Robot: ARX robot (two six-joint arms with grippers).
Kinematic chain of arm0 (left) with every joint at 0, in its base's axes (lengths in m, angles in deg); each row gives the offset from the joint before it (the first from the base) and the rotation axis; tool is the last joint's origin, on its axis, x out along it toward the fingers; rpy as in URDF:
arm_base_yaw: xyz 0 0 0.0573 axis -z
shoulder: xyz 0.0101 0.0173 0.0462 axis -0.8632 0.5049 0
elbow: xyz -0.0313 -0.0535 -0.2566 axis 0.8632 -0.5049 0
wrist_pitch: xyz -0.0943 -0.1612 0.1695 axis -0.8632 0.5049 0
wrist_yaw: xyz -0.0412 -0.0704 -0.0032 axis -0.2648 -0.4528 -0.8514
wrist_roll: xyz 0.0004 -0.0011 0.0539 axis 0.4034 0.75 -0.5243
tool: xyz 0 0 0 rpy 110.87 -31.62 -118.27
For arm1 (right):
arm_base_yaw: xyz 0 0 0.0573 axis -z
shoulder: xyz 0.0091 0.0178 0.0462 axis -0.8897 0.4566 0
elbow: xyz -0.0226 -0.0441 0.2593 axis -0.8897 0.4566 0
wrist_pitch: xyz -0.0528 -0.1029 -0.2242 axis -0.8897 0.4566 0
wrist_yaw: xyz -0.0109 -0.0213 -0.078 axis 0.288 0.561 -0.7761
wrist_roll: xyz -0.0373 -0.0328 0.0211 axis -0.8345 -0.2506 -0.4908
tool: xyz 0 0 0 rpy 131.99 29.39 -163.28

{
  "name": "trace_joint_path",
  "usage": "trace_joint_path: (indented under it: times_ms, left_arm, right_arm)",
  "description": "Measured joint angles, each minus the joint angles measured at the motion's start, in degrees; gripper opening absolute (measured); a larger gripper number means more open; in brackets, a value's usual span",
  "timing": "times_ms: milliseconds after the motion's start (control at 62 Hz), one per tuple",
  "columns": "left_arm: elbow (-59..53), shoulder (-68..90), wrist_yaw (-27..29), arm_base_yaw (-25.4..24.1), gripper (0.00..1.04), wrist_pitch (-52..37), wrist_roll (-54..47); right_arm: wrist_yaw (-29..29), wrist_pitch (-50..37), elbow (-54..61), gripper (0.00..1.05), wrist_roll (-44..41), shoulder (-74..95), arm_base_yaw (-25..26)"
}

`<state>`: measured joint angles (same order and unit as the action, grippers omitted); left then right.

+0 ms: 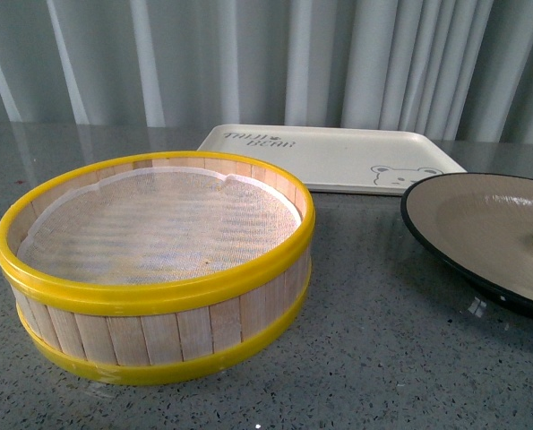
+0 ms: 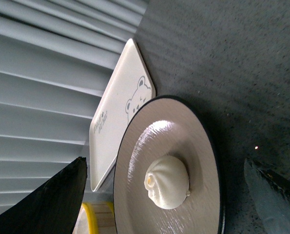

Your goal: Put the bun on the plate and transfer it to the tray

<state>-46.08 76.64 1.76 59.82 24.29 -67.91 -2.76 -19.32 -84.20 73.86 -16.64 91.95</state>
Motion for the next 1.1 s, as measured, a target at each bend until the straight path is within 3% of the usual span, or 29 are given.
trace_joint_path:
  times_ms: [161, 886, 935, 1096]
  left_arm:
    - [0.0, 0.0, 0.0, 0.0, 0.98, 0.0, 0.0]
    - [0.0, 0.0, 0.0, 0.0, 0.98, 0.0, 0.0]
    - [0.0, 0.0, 0.0, 0.0, 0.98, 0.0, 0.0]
    - [0.0, 0.0, 0.0, 0.0, 0.98, 0.0, 0.0]
  right_arm:
    - [0.76, -1.01, 0.5, 0.96, 0.9, 2.03, 0.11]
    - [-3.1, -5.25, 6.19, 0.96, 9.6, 5.49, -14.43]
    - [-3.1, -5.25, 6.47, 0.91, 9.86, 5.25, -14.73]
    - [-3.41, -3.41, 7.63, 0.55, 9.86, 2.58, -15.82]
